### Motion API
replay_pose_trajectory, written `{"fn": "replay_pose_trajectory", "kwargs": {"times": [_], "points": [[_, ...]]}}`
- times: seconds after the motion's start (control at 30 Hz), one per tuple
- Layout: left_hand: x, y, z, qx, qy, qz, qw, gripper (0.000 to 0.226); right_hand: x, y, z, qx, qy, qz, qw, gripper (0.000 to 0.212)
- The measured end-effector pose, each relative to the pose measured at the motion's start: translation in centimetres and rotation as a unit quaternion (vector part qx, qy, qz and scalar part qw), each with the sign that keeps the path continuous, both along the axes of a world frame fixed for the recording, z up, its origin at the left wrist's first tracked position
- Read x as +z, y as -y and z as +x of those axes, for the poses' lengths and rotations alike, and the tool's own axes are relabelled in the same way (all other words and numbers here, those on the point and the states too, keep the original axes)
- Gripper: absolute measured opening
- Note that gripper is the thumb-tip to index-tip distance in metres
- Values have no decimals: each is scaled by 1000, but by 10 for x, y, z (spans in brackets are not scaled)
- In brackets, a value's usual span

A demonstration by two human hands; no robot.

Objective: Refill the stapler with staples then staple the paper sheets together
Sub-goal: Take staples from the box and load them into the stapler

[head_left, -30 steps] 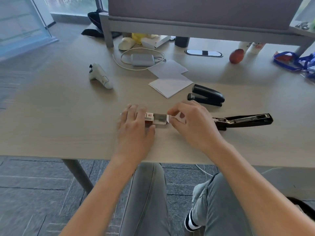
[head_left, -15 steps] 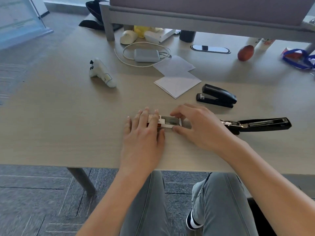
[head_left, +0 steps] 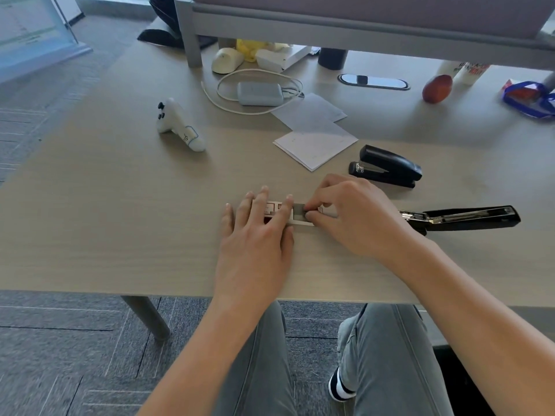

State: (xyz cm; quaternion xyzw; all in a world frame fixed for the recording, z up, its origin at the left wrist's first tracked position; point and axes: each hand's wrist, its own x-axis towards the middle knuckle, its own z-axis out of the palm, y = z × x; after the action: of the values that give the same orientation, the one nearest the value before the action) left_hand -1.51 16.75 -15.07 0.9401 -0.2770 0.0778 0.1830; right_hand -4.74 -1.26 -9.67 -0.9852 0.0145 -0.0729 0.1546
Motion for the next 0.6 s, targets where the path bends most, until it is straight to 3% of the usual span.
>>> {"fn": "replay_pose_trajectory", "kwargs": {"times": [0.27, 0.6], "points": [[-1, -1, -1, 3, 2, 1, 1000, 48, 2, -4, 9, -24, -18, 13, 999, 7], [-1, -1, -2, -7, -1, -9, 1000, 50, -3, 1, -5, -29, 60, 159, 985, 7]]}}
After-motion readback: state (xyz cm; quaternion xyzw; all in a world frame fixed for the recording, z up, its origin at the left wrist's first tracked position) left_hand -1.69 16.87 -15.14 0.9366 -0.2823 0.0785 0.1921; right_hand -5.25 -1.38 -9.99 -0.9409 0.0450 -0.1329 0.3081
